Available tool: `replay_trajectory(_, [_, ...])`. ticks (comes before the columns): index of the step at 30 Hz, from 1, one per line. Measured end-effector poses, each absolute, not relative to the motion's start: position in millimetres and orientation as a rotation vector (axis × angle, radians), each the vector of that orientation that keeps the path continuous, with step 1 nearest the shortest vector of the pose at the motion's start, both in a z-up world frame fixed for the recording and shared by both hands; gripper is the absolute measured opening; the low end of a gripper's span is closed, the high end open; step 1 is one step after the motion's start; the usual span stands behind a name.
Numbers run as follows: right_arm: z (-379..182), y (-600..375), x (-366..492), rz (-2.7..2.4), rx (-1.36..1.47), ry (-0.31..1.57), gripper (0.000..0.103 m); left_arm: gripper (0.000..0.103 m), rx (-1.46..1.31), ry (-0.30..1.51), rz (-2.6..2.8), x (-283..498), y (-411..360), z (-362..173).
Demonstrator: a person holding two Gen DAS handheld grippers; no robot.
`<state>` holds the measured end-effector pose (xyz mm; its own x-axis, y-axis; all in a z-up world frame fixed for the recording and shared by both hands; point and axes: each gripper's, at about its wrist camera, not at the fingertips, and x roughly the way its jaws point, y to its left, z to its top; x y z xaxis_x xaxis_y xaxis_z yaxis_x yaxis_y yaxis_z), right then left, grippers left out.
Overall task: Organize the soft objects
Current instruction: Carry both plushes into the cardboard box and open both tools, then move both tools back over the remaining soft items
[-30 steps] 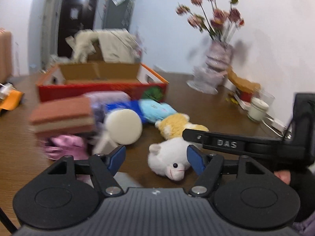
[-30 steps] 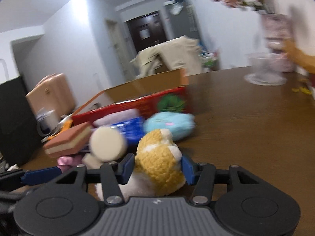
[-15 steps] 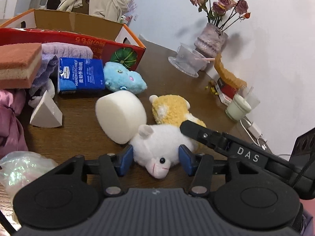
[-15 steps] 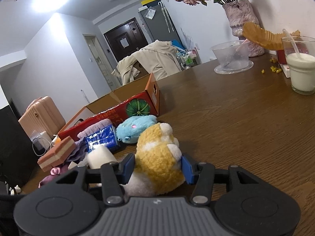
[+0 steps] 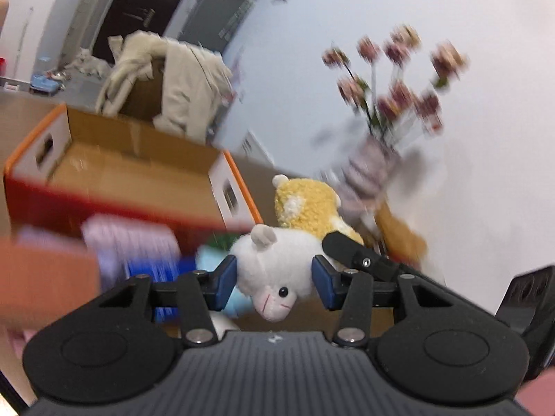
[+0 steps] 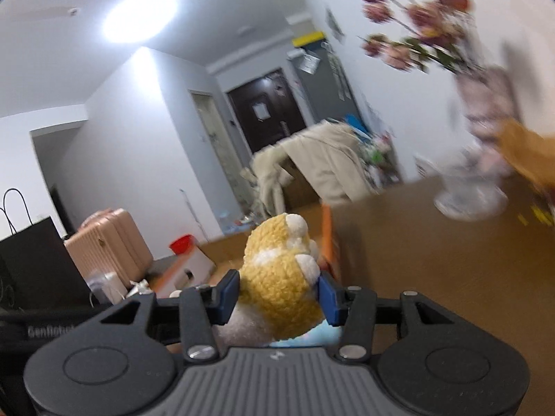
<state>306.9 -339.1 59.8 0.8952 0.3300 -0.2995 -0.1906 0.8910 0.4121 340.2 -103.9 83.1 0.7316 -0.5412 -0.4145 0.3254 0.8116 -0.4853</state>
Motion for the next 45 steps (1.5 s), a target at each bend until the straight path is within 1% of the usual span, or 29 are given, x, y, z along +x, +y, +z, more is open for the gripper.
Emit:
replay_trajectory(4, [64.7,-325.4,387.0,0.298,0.413,0.418,0.047,0.048,-0.412,0.593,-0.449,412.7,-85.8,88.6])
replay_trajectory(8, [43.6,-312.8,454.1,0.284,0.415,0.532,0.047,0.046,-0.397,0.681,-0.415,478.1,-79.5,66.9])
replay_trajectory(11, [26.7,-301.7,474.9,0.225,0.342,0.577,0.047,0.042,-0.405,0.749,-0.406,504.8,-79.2,43.8])
replay_trajectory(13, [18.5,-293.3,477.3,0.182,0.282,0.589,0.049,0.044,-0.385,0.768,-0.399,512.1,-83.0,35.7])
replay_trajectory(14, [15.8,-288.7,476.4,0.153,0.243,0.6,0.051,0.045,-0.384,0.787,-0.395,514.5,-83.5,34.5])
replay_trajectory(15, [12.5,-286.4,471.2,0.135,0.212,0.587,0.052,0.046,-0.386,0.789,-0.399,508.9,-80.4,29.7])
replay_trajectory(16, [12.1,-283.9,467.3,0.119,0.179,0.57,0.05,0.048,-0.389,0.779,-0.406,507.6,-79.0,31.3])
replay_trajectory(18, [13.9,-279.3,460.7,0.106,0.125,0.559,0.05,0.05,-0.382,0.76,-0.399,501.7,-75.5,35.2])
replay_trajectory(21, [27.0,-278.6,448.2,0.089,0.085,0.532,0.052,0.051,-0.378,0.73,-0.391,486.4,-65.4,51.4])
replay_trajectory(22, [35.3,-280.9,441.9,0.092,0.082,0.518,0.054,0.055,-0.374,0.717,-0.391,478.4,-60.7,59.6])
replay_trajectory(23, [45.0,-282.8,434.8,0.094,0.086,0.5,0.057,0.057,-0.366,0.701,-0.391,469.0,-56.2,68.0])
replay_trajectory(24, [56.0,-285.1,425.9,0.098,0.089,0.482,0.058,0.061,-0.355,0.684,-0.391,458.0,-50.7,77.1])
replay_trajectory(27, [86.6,-292.2,398.1,0.122,0.076,0.421,0.067,0.068,-0.304,0.642,-0.389,420.5,-35.6,102.3])
replay_trajectory(29, [105.3,-294.3,375.7,0.138,0.065,0.381,0.074,0.074,-0.262,0.607,-0.385,393.0,-26.1,116.3])
replay_trajectory(30, [112.2,-294.7,363.5,0.148,0.054,0.363,0.076,0.081,-0.244,0.592,-0.38,379.3,-21.1,122.0])
replay_trajectory(31, [119.4,-294.7,350.5,0.161,0.042,0.345,0.079,0.085,-0.222,0.581,-0.378,363.6,-15.2,126.9])
replay_trajectory(34, [133.1,-294.6,312.4,0.192,0.027,0.294,0.082,0.088,-0.166,0.564,-0.354,324.2,-2.0,135.4])
replay_trajectory(38, [136.2,-289.9,267.7,0.21,0.022,0.276,0.083,0.096,-0.11,0.532,-0.334,276.4,12.0,142.4])
replay_trajectory(40, [135.9,-286.2,242.0,0.21,0.018,0.257,0.088,0.101,-0.096,0.501,-0.313,251.4,19.8,142.4])
replay_trajectory(41, [134.9,-283.0,230.1,0.21,0.016,0.248,0.091,0.101,-0.092,0.488,-0.304,240.2,24.0,140.4])
replay_trajectory(45, [112.7,-271.6,184.1,0.192,-0.039,0.202,0.094,0.102,-0.04,0.465,-0.218,196.1,33.8,118.6])
